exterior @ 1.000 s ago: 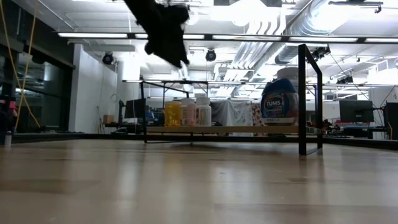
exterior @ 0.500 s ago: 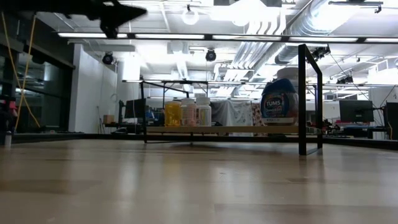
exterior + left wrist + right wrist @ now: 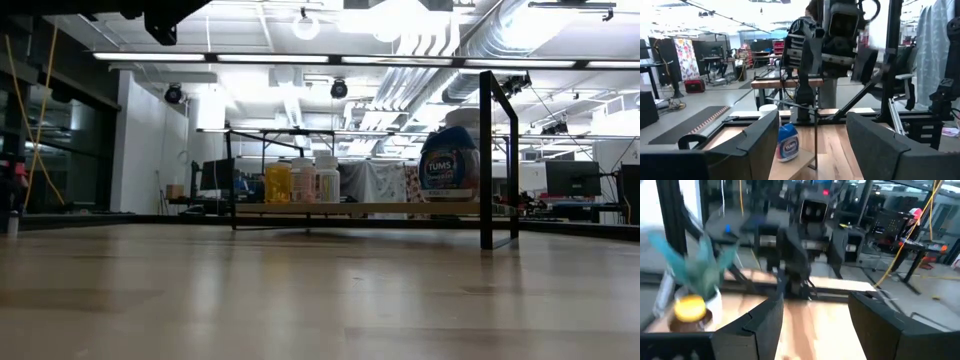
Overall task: Pick and place medicine bottles onto shelf by color
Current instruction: Put the orange pill bottle on the shelf
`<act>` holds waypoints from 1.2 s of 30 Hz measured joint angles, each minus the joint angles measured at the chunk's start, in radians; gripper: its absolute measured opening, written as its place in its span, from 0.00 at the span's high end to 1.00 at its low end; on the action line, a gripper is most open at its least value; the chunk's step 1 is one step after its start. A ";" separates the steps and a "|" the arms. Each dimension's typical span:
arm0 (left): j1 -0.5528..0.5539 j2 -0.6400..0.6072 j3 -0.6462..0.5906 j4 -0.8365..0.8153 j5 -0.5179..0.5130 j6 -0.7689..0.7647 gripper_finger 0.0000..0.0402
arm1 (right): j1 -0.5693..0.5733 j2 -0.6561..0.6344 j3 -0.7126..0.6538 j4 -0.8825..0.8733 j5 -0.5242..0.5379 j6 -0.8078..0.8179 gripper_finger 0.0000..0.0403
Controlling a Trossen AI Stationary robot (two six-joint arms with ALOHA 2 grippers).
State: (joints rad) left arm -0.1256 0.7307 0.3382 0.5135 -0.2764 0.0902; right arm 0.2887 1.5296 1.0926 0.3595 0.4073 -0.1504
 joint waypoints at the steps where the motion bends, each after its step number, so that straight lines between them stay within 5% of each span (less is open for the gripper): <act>1: 0.000 0.000 0.000 -0.002 0.000 0.000 0.45 | 0.003 0.000 0.000 -0.002 -0.008 0.032 0.47; 5: 0.000 0.000 0.000 0.002 0.000 0.000 0.45 | 0.048 -0.004 0.009 -0.174 -0.014 0.147 0.47; 9: 0.000 0.000 0.000 0.008 -0.037 0.000 0.45 | 0.141 -0.005 0.129 -0.589 0.040 0.362 0.47; 19: 0.001 0.000 0.000 0.008 -0.181 -0.035 0.45 | 0.461 0.080 0.398 -1.416 0.020 1.214 0.47; 24: 0.000 0.000 0.000 0.004 -0.181 -0.060 0.45 | 0.602 0.136 0.398 -1.499 -0.120 1.510 0.47; 36: 0.001 0.000 0.000 -0.001 -0.181 -0.079 0.45 | 0.730 0.330 0.398 -1.493 -0.251 1.449 0.47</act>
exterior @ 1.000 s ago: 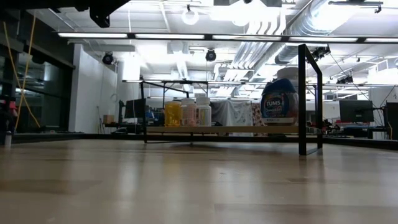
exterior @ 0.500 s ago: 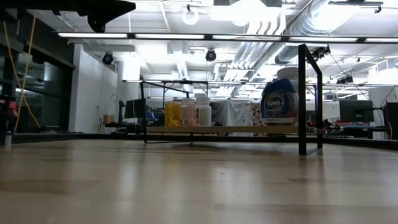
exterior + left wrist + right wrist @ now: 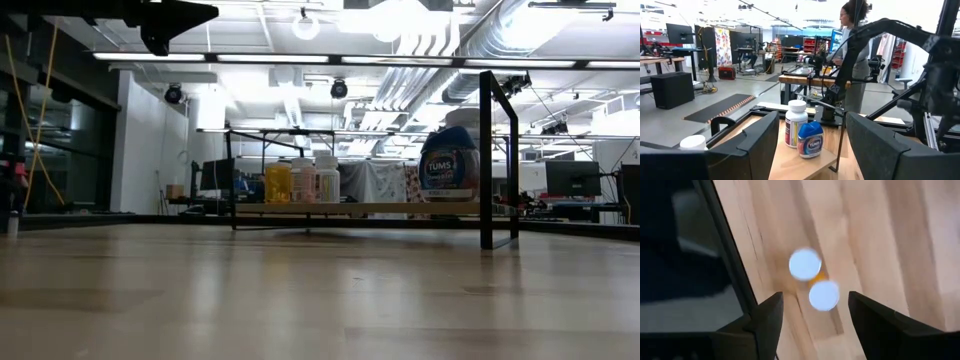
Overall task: Pick and place medicine bottles onto shelf by color
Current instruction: Put the orange pill bottle on the shelf
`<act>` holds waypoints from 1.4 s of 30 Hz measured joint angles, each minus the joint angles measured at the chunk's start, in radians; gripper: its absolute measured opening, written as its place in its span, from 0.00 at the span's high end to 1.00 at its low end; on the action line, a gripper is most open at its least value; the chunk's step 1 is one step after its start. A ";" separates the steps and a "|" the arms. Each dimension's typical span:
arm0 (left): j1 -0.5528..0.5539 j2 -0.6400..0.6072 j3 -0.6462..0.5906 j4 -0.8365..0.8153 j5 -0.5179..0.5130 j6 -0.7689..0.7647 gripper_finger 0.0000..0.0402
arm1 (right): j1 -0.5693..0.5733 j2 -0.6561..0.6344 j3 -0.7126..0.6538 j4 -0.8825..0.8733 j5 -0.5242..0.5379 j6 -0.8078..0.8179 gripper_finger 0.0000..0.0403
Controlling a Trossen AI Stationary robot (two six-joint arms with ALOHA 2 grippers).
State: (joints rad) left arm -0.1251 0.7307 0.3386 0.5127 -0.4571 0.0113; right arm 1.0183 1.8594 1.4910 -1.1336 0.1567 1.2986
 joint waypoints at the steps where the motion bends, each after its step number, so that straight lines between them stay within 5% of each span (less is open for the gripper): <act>1: 0.000 0.000 0.000 0.000 0.000 0.000 0.45 | 0.000 0.019 0.000 0.000 -0.028 -0.019 0.47; 5: 0.000 0.000 0.000 0.000 0.000 0.000 0.45 | -0.001 0.075 0.000 0.000 -0.098 -0.088 0.47; 42: 0.000 0.000 0.000 -0.030 0.002 0.000 0.45 | -0.032 0.094 0.000 -0.013 -0.080 -0.147 0.47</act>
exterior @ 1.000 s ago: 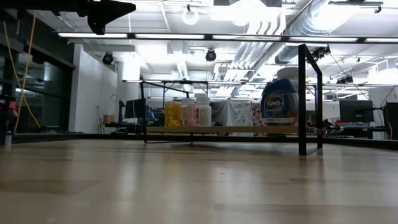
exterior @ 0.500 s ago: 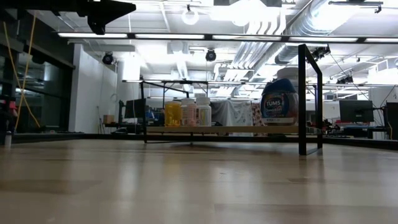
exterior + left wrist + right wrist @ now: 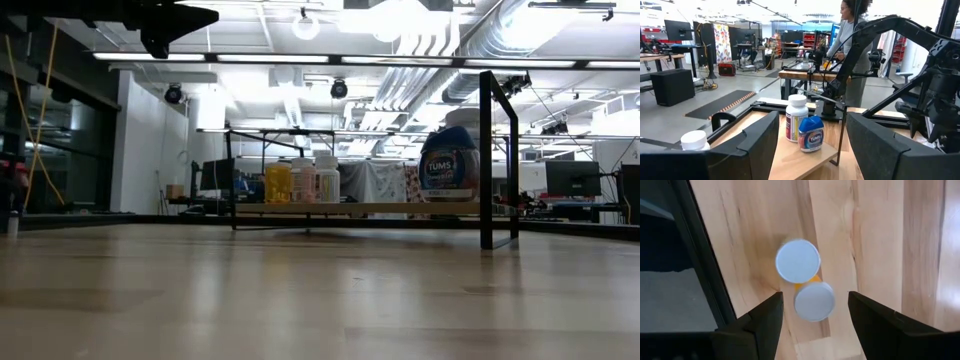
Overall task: Pick and place medicine bottles onto shelf by color
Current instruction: Put the orange pill bottle on the shelf
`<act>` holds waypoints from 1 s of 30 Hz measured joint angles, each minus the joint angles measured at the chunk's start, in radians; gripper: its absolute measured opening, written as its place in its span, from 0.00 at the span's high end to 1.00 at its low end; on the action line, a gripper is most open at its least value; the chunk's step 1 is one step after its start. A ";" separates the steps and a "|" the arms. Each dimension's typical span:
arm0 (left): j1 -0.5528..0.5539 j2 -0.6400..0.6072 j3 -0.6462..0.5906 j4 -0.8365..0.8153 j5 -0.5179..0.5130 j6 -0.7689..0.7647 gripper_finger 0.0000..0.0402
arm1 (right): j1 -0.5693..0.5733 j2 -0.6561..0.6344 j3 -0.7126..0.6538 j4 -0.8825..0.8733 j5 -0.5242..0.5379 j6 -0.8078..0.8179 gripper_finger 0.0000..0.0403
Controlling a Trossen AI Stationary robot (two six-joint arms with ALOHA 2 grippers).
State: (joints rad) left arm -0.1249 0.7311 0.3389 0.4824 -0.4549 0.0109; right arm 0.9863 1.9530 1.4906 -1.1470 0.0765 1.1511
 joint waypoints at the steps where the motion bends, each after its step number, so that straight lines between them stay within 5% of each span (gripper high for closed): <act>1: 0.000 0.000 0.000 0.000 0.000 0.000 0.45 | 0.000 0.003 0.000 0.003 0.000 0.000 0.47; 13: 0.000 0.000 0.000 0.000 0.000 0.000 0.45 | 0.000 0.052 0.000 0.008 -0.008 -0.004 0.48; 23: 0.000 0.000 0.000 0.000 -0.001 0.000 0.45 | 0.000 0.052 0.000 0.008 -0.008 -0.007 0.69; 30: 0.000 0.000 0.000 0.000 -0.001 0.000 0.45 | 0.000 0.034 0.000 -0.012 -0.026 -0.030 0.73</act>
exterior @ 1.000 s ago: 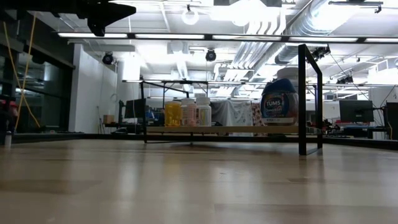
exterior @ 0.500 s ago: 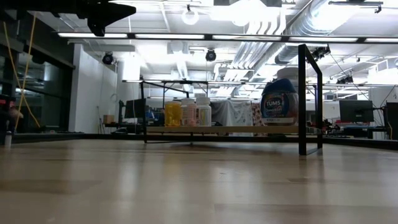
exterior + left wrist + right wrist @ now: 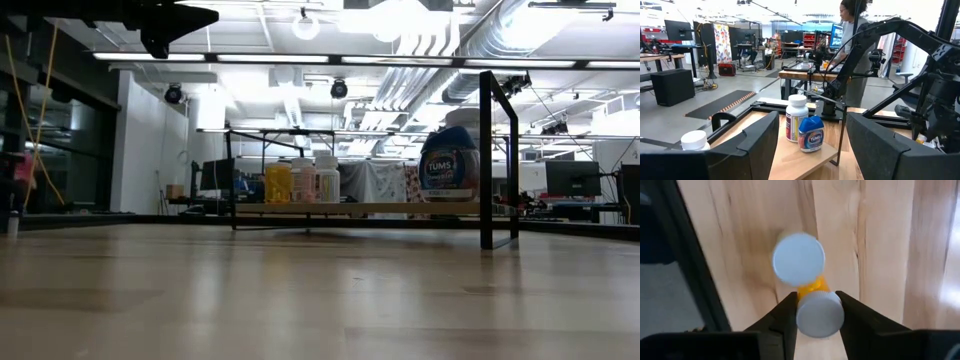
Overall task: Pick and place medicine bottles onto shelf by color
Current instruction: Put the orange pill bottle on the shelf
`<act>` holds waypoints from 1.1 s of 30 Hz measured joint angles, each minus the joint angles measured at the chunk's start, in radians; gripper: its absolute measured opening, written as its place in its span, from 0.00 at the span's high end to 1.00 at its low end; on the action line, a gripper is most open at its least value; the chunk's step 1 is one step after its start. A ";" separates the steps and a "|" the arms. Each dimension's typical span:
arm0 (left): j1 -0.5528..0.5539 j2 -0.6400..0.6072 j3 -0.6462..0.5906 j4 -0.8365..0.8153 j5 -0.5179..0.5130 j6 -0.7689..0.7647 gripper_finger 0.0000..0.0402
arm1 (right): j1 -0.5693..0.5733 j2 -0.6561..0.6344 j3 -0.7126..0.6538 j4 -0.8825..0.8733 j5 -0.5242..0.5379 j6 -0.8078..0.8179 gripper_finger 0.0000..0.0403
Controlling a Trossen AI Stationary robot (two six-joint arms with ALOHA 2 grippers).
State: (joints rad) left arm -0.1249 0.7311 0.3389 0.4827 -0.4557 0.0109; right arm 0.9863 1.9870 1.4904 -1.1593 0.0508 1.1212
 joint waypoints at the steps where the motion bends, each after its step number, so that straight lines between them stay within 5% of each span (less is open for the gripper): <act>1: 0.000 0.000 0.000 0.000 0.000 0.000 0.45 | 0.000 -0.012 0.000 -0.013 -0.007 -0.001 0.73; 8: 0.000 0.000 0.000 0.000 0.000 0.000 0.45 | -0.018 -0.108 0.055 -0.182 -0.021 0.004 0.73; 14: 0.000 0.000 0.000 0.000 0.000 0.000 0.45 | -0.137 -0.132 0.165 -0.191 0.146 -0.163 0.73; 25: 0.000 0.000 0.000 0.000 0.000 0.000 0.45 | -0.562 -0.130 0.333 0.025 0.397 -0.780 0.73; 33: 0.000 0.000 0.000 -0.002 0.000 0.000 0.45 | -0.911 -0.130 0.366 -0.042 0.280 -0.659 0.73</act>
State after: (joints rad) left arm -0.1250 0.7311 0.3389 0.4810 -0.4561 0.0109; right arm 0.0750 1.8572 1.8559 -1.2012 0.3303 0.4625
